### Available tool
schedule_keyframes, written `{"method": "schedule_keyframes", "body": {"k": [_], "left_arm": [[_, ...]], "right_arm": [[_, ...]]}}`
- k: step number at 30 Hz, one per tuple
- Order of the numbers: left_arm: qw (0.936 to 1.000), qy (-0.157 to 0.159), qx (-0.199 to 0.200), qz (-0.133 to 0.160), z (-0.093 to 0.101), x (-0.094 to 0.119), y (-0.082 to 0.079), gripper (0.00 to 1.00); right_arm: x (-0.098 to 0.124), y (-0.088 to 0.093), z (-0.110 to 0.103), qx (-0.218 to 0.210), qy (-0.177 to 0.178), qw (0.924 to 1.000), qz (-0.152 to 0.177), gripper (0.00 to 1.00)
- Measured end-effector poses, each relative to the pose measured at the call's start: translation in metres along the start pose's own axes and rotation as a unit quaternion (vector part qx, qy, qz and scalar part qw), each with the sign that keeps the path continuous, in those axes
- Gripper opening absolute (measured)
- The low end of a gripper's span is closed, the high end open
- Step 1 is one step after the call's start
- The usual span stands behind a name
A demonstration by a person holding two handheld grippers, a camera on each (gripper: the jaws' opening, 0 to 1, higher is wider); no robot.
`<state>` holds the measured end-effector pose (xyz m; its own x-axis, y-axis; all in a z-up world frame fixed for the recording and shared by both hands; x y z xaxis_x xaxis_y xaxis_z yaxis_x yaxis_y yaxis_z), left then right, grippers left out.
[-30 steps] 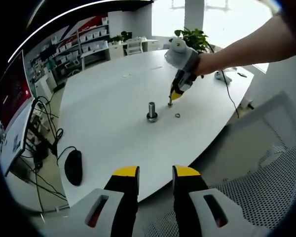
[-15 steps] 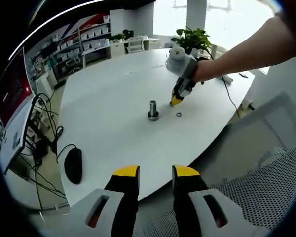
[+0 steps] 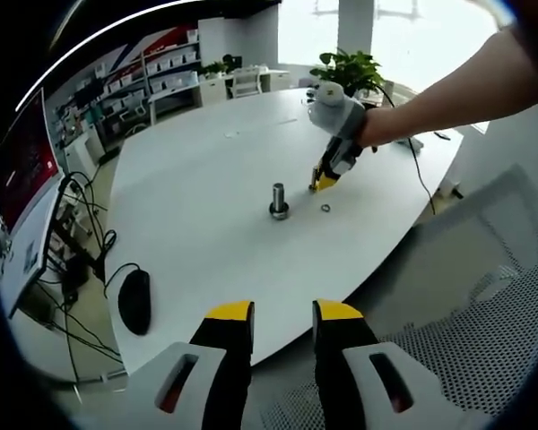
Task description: Place the washer onto the threaded stud by aligning its center hole with the stud, sliding it down to the base, and recovering from edge contact or off-axis alignment until the washer reaches the visible bottom stop.
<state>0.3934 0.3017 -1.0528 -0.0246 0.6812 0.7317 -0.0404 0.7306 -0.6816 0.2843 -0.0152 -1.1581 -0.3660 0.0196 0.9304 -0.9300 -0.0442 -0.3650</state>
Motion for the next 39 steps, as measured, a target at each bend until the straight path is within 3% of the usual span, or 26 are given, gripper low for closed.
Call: {"method": "schedule_keyframes", "body": {"k": [6, 13, 18, 29, 33, 34, 39], "left_arm": [[1.0000, 0.001, -0.003, 0.000, 0.000, -0.001, 0.000, 0.24], [1.0000, 0.002, -0.007, -0.001, 0.001, -0.001, 0.001, 0.24], [1.0000, 0.004, -0.009, -0.001, 0.001, -0.002, 0.001, 0.24], [0.9999, 0.004, -0.009, -0.001, 0.002, 0.000, 0.002, 0.24], [0.9999, 0.004, -0.009, -0.001, 0.002, 0.002, 0.001, 0.24], [0.9999, 0.004, -0.009, -0.001, 0.001, -0.001, 0.001, 0.24], [0.9999, 0.006, -0.011, -0.003, 0.003, 0.002, 0.001, 0.24]], "right_arm": [[0.003, 0.005, -0.026, -0.007, -0.018, 0.9998, 0.002, 0.18], [0.002, 0.004, -0.036, -0.009, -0.043, 0.9989, 0.015, 0.18], [-0.003, -0.003, -0.039, 0.000, -0.049, 0.9988, 0.011, 0.19], [-0.011, 0.001, -0.042, 0.014, -0.049, 0.9987, 0.002, 0.19], [-0.014, 0.006, -0.049, 0.036, -0.050, 0.9980, -0.017, 0.18], [-0.013, 0.004, -0.048, 0.053, -0.043, 0.9976, -0.008, 0.17], [-0.014, 0.003, -0.046, 0.052, -0.045, 0.9976, -0.005, 0.16]]}}
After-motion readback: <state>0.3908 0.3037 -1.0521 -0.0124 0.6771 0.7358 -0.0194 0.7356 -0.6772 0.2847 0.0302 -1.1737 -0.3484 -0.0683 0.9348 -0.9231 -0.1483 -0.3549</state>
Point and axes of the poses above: the point that each gripper's makers call its tool centre point, and the gripper's own axes: x roughly backward along the fingers, z roughly to its right, y roughly out of its underside, the point moved 7 cm from there along x, roughly backward along the fingers, and after that the axes turned 1 degree about z, right-handed, at the moved point
